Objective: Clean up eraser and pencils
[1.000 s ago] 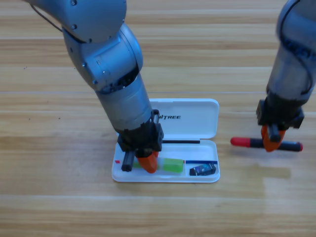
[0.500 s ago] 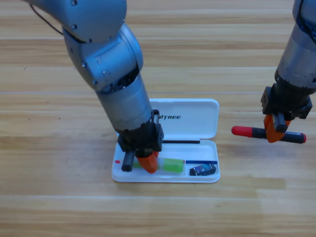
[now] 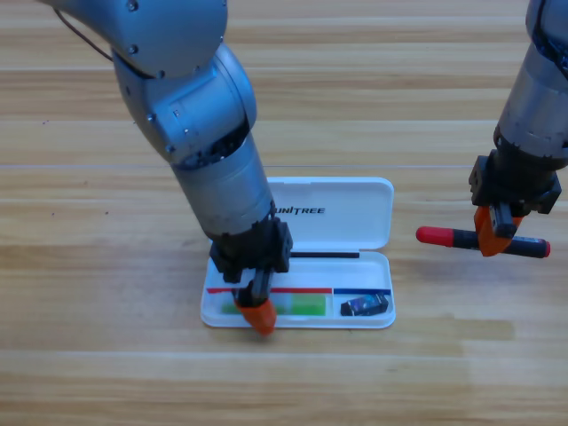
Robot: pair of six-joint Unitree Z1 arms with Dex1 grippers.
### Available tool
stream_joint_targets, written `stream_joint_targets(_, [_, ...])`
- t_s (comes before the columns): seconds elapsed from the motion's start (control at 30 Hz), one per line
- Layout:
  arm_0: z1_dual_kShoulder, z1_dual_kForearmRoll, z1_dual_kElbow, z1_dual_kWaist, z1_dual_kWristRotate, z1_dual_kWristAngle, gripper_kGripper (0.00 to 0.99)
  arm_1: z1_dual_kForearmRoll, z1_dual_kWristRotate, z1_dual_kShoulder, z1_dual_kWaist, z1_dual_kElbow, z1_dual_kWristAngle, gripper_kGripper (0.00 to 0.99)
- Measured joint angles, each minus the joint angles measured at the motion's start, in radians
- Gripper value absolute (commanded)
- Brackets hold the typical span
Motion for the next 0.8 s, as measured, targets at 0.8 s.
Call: stream_joint_targets(0.8, [-0.524,0.280,-0.029,0.205,0.116,-0.075,0.989,0.161,0.077,0.133,0.191,-0.352,0.012,0.000])
